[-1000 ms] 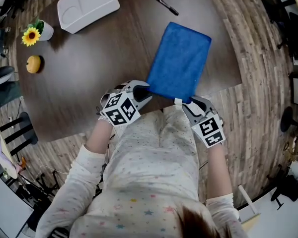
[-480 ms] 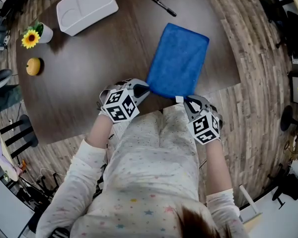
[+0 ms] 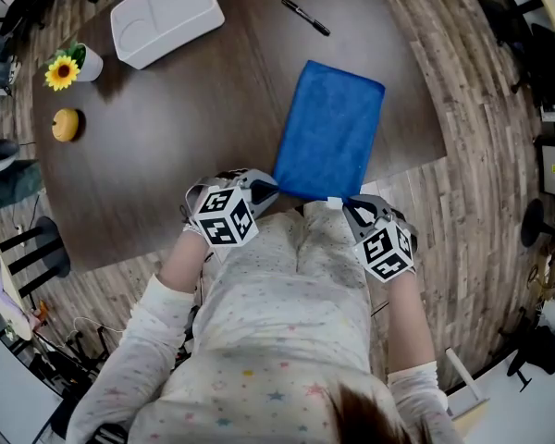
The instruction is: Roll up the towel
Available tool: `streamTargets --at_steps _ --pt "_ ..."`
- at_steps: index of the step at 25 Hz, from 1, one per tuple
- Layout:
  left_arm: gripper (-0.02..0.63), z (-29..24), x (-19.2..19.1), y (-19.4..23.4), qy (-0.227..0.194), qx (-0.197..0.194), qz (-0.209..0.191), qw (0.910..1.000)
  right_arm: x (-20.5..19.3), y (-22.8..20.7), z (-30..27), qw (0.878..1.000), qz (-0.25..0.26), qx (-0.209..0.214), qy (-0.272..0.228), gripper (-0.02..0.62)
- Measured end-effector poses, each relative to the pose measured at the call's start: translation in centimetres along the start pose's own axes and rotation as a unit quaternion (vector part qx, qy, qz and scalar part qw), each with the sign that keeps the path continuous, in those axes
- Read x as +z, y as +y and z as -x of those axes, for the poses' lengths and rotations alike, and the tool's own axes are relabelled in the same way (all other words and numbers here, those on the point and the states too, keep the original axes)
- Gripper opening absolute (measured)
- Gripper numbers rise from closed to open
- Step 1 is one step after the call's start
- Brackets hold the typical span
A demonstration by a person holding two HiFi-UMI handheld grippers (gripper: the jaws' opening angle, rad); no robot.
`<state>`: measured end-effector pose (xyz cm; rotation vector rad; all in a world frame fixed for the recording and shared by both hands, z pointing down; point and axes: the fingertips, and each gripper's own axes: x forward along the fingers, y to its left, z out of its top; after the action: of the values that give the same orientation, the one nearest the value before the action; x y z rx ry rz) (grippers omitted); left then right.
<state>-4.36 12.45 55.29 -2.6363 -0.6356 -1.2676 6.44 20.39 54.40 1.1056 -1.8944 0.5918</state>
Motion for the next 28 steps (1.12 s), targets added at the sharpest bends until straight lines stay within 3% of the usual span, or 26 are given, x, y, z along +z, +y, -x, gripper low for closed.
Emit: streamTargets --at_steps 8,13,19,28 --pt "0.020 2.1 3.2 3.4 -0.030 0.026 0.046 0.9982 2.8 -3.4 2.7 0.999 -0.026 0.006 -0.028 0.032" --pt "0.020 3.3 5.6 7.7 -0.045 0.060 0.069 0.9948 5.0 -7.5 3.6 0.998 -0.031 0.013 -0.051 0.032" --pt "0.020 3.6 8.0 14.5 -0.056 0.106 0.095 0.9881 7.4 -14.0 3.7 0.990 -0.090 0.045 -0.101 0.031" --pt "0.020 1.8 9.3 22.6 -0.043 0.139 0.122 0.9817 8.7 -21.3 1.0 0.988 -0.103 0.070 -0.095 0.031"
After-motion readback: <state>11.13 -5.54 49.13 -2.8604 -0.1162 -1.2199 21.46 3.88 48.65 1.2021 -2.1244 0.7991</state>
